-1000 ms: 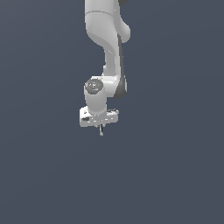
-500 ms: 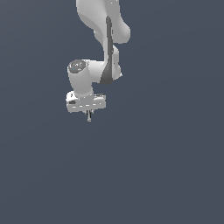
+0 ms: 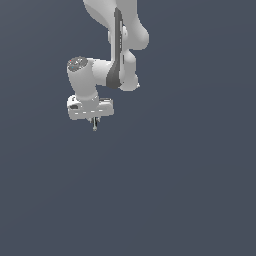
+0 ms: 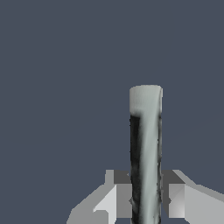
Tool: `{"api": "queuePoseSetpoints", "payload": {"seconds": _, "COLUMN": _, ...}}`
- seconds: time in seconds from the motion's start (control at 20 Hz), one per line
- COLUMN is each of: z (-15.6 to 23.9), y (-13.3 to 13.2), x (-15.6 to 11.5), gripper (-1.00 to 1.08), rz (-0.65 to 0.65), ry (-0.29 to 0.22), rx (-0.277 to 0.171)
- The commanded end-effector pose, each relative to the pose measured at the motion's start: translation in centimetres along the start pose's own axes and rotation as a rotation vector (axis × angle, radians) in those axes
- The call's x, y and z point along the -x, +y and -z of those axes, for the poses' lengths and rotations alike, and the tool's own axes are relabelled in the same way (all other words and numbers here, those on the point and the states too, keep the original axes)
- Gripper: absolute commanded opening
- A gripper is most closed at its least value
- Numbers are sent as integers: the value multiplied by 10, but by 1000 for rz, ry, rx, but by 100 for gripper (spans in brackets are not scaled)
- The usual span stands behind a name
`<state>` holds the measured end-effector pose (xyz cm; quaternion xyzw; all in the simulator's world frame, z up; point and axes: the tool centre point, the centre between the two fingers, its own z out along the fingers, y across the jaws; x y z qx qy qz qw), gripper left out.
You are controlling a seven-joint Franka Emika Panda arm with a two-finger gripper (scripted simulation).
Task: Pick up the object and move it to a goal position.
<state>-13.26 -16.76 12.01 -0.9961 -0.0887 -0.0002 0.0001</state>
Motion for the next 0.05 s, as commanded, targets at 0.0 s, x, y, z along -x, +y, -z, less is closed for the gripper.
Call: {"api": "queuePoseSetpoints", "payload": {"seconds": 0.0, "z": 2, "y": 2, "x": 2, "gripper": -100, "rz": 1, "ry": 0, "rx": 0}}
